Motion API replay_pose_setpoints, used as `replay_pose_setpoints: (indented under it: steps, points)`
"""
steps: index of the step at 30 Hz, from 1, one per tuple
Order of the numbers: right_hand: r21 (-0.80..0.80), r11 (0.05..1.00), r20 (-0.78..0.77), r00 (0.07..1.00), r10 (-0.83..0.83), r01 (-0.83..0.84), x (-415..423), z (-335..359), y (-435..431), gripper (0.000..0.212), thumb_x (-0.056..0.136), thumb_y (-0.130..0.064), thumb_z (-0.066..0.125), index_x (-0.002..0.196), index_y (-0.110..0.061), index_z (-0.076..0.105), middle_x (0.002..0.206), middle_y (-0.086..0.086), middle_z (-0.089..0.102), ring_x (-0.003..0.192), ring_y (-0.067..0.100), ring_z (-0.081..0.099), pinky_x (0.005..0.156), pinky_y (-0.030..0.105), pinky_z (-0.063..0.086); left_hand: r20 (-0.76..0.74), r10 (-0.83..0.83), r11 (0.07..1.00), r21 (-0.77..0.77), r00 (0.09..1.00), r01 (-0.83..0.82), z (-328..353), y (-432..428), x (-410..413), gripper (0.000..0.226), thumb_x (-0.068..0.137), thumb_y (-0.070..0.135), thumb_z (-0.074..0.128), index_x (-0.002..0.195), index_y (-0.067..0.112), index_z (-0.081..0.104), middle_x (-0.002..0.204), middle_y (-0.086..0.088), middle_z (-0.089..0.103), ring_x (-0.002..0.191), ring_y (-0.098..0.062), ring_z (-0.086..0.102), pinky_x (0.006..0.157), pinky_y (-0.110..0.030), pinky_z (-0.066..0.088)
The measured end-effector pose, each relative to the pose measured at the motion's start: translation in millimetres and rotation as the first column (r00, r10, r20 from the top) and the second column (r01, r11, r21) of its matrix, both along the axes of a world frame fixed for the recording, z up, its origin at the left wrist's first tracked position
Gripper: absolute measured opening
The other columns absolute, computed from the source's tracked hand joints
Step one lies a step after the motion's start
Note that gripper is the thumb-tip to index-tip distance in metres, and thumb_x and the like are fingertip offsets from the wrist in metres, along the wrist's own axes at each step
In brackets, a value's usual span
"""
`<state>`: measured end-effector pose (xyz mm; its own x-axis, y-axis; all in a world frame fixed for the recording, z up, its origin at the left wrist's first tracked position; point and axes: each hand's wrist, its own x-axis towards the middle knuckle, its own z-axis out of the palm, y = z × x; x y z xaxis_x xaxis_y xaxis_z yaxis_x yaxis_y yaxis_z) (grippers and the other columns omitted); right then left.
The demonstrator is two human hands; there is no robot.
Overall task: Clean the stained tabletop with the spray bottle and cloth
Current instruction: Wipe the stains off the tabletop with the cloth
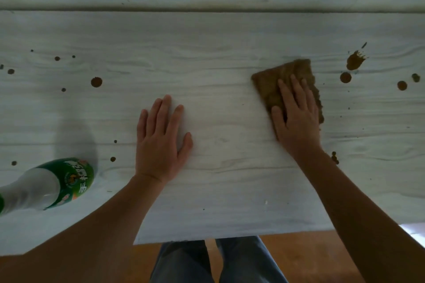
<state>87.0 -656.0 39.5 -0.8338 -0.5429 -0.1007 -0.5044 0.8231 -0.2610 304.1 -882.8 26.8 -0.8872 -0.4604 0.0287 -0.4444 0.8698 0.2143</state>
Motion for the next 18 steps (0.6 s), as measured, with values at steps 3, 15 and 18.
replay_pose_setpoints:
  steps: [3, 15, 18]
  points:
    - [0.006, 0.985, -0.028, 0.984, -0.174, 0.174, -31.4, -2.4, -34.2, 0.061, 0.102, -0.041, 0.035, 0.159, -0.022, 0.025, 0.168, 0.007, 0.017, 0.155, 0.03, 0.008, 0.126, 0.049, 0.01, 0.018, 0.001, 1.0, 0.004, 1.0, -0.001, 0.9, -0.3, -0.4, 0.064, 0.099, 0.045, 0.04, 0.154, 0.011, 0.041, 0.167, -0.016, 0.027, 0.156, -0.033, 0.022, 0.127, -0.053, 0.016]
    - [0.026, 0.975, 0.008, 0.975, 0.221, -0.221, 23.7, -1.1, -13.8, 0.062, 0.102, -0.041, 0.041, 0.159, -0.022, 0.025, 0.168, 0.004, 0.016, 0.156, 0.024, 0.006, 0.126, 0.047, 0.012, 0.01, 0.007, 1.0, 0.003, 1.0, -0.007, 1.1, 0.5, -0.8, 0.064, 0.098, 0.043, 0.042, 0.154, 0.011, 0.042, 0.167, -0.016, 0.028, 0.156, -0.034, 0.023, 0.127, -0.054, 0.017]
    - [0.043, 0.995, 0.014, 0.996, 0.087, -0.087, -11.5, 2.2, -5.5, 0.063, 0.102, -0.044, 0.037, 0.16, -0.024, 0.022, 0.168, 0.003, 0.016, 0.156, 0.024, 0.007, 0.126, 0.046, 0.009, 0.017, 0.004, 1.0, 0.0, 1.0, -0.004, 0.9, 0.1, -1.0, 0.064, 0.098, 0.043, 0.041, 0.154, 0.011, 0.042, 0.167, -0.016, 0.028, 0.156, -0.034, 0.023, 0.126, -0.054, 0.017]
